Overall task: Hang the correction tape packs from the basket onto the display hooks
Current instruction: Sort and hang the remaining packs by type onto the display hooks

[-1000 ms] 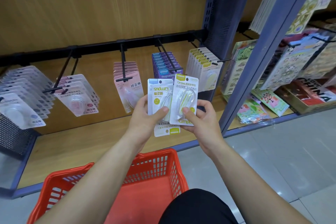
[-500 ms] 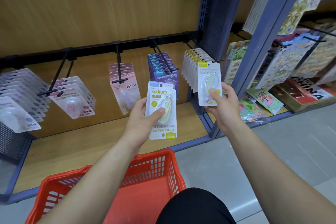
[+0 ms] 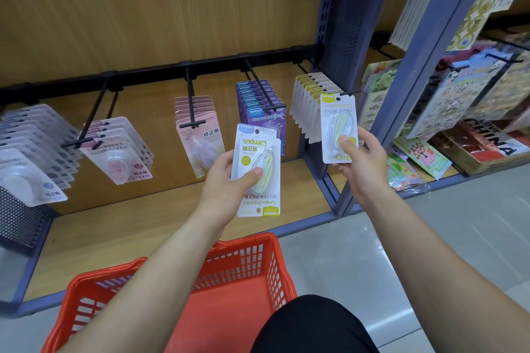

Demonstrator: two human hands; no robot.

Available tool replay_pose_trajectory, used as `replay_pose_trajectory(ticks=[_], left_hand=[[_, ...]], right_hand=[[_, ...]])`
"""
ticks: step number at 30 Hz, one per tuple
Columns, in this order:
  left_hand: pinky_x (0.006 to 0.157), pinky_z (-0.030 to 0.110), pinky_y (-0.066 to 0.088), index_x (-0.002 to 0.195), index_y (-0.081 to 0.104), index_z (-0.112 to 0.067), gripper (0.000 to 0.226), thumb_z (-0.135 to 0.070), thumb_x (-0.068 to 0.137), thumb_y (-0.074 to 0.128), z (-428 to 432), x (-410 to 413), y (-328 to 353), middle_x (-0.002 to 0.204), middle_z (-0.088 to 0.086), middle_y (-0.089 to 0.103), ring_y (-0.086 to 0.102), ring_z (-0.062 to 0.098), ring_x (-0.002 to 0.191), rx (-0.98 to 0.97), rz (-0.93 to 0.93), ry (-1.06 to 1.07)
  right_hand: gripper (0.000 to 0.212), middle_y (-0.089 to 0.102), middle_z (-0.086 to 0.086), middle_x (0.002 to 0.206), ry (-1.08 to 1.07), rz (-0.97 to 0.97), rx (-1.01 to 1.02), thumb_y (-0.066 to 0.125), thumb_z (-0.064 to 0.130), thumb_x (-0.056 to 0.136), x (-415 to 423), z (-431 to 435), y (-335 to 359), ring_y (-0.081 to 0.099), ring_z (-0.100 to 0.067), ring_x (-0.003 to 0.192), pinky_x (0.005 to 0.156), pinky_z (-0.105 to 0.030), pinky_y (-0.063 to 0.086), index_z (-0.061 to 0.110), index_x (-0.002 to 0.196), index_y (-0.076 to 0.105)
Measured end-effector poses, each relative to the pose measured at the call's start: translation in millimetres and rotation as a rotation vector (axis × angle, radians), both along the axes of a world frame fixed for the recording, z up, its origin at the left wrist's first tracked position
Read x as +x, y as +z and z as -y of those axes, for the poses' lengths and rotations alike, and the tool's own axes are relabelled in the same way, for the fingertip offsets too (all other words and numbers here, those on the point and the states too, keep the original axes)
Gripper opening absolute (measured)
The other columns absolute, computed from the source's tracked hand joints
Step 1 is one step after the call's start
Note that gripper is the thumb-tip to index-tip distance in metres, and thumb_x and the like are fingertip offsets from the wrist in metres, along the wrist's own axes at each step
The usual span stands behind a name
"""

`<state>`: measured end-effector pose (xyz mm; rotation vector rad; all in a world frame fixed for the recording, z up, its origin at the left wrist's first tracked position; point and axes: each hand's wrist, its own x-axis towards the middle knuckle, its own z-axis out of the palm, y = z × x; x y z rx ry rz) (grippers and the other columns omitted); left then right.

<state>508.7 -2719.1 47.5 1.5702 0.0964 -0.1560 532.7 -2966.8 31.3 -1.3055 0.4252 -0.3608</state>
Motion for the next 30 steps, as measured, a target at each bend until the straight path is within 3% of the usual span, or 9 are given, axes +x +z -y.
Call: replay_pose_trajectory(ticks=[10, 12, 14, 15, 17, 20, 23, 26, 30], left_hand=[[0.082, 0.034, 0.061, 0.132, 0.059, -0.018, 0.042, -0.015, 0.093, 0.074, 1.1, -2.6, 2.9, 0.114, -0.006, 0.077, 0.075, 0.012, 0.100, -0.003, -0.017, 0.010], [0.081, 0.035, 0.062, 0.130, 0.059, -0.017, 0.040, -0.015, 0.092, 0.075, 2.1, -3.0, 4.4, 0.113, -0.005, 0.078, 0.076, 0.015, 0.098, -0.012, -0.026, 0.018], [0.079, 0.034, 0.062, 0.128, 0.060, -0.015, 0.040, -0.016, 0.092, 0.076, 2.3, -1.8, 4.5, 0.112, -0.004, 0.078, 0.076, 0.015, 0.098, -0.016, -0.029, 0.026], [0.078, 0.033, 0.061, 0.128, 0.060, -0.015, 0.040, -0.016, 0.091, 0.076, 2.1, -1.4, 4.8, 0.112, -0.004, 0.078, 0.076, 0.015, 0.098, -0.017, -0.033, 0.028], [0.077, 0.032, 0.061, 0.126, 0.060, -0.016, 0.040, -0.017, 0.090, 0.078, 1.7, -1.5, 4.6, 0.112, -0.004, 0.078, 0.076, 0.014, 0.097, -0.019, -0.034, 0.027], [0.073, 0.029, 0.062, 0.121, 0.060, -0.014, 0.040, -0.015, 0.087, 0.080, 1.5, -2.4, 2.5, 0.111, -0.003, 0.077, 0.076, 0.013, 0.095, -0.023, -0.031, 0.042], [0.073, 0.031, 0.062, 0.122, 0.058, -0.010, 0.045, -0.013, 0.084, 0.082, 0.7, -5.0, 0.9, 0.111, 0.001, 0.077, 0.076, 0.014, 0.093, -0.019, -0.026, 0.063], [0.084, 0.041, 0.062, 0.126, 0.055, -0.009, 0.053, -0.013, 0.082, 0.084, -1.4, -8.7, 3.0, 0.115, 0.004, 0.075, 0.075, 0.019, 0.099, -0.022, -0.022, 0.068], [0.068, 0.027, 0.060, 0.125, 0.056, -0.013, 0.048, -0.017, 0.085, 0.083, -8.2, -12.2, 6.9, 0.114, -0.001, 0.074, 0.075, 0.010, 0.094, 0.001, -0.003, 0.055]], right_hand=[[0.039, 0.069, 0.003, 0.124, 0.048, -0.107, -0.121, 0.062, 0.018, 0.101, 46.1, -7.9, -6.1, 0.070, -0.019, 0.108, 0.068, -0.028, 0.061, 0.027, 0.139, 0.059], [0.048, 0.063, 0.002, 0.136, 0.037, -0.174, -0.197, 0.063, 0.027, 0.101, 53.4, -10.7, -10.6, 0.065, -0.021, 0.119, 0.084, -0.036, 0.060, 0.030, 0.147, 0.051], [0.064, 0.047, -0.004, 0.153, -0.006, -0.295, -0.373, 0.064, 0.038, 0.098, 50.7, -13.5, -14.1, 0.054, -0.027, 0.133, 0.104, -0.044, 0.050, 0.027, 0.156, 0.039], [0.067, 0.043, -0.007, 0.155, -0.037, -0.343, -0.433, 0.065, 0.042, 0.097, 42.4, -17.2, -14.0, 0.051, -0.028, 0.134, 0.107, -0.044, 0.046, 0.023, 0.156, 0.039], [0.051, 0.057, -0.008, 0.140, 0.004, -0.297, -0.383, 0.065, 0.041, 0.098, 17.4, -29.0, -12.4, 0.059, -0.026, 0.124, 0.101, -0.041, 0.049, 0.019, 0.142, 0.054], [0.021, 0.073, -0.007, 0.113, 0.338, -0.196, -0.190, 0.063, 0.035, 0.101, -28.4, -54.5, -1.5, 0.073, -0.019, 0.094, 0.080, -0.035, 0.057, 0.020, 0.114, 0.068], [0.023, 0.074, -0.011, 0.110, 0.552, -0.161, -0.222, 0.072, 0.031, 0.095, -51.4, -73.8, 1.2, 0.075, -0.028, 0.095, 0.081, -0.044, 0.061, 0.016, 0.111, 0.068], [0.023, 0.071, -0.016, 0.107, 0.506, -0.129, -0.243, 0.079, 0.024, 0.090, -54.2, -86.3, 0.1, 0.073, -0.033, 0.099, 0.082, -0.054, 0.062, 0.011, 0.104, 0.066], [0.018, 0.075, -0.008, 0.101, 0.516, -0.083, -0.206, 0.073, 0.021, 0.095, -52.9, -90.5, 2.1, 0.075, -0.026, 0.095, 0.077, -0.045, 0.062, 0.017, 0.111, 0.067]])
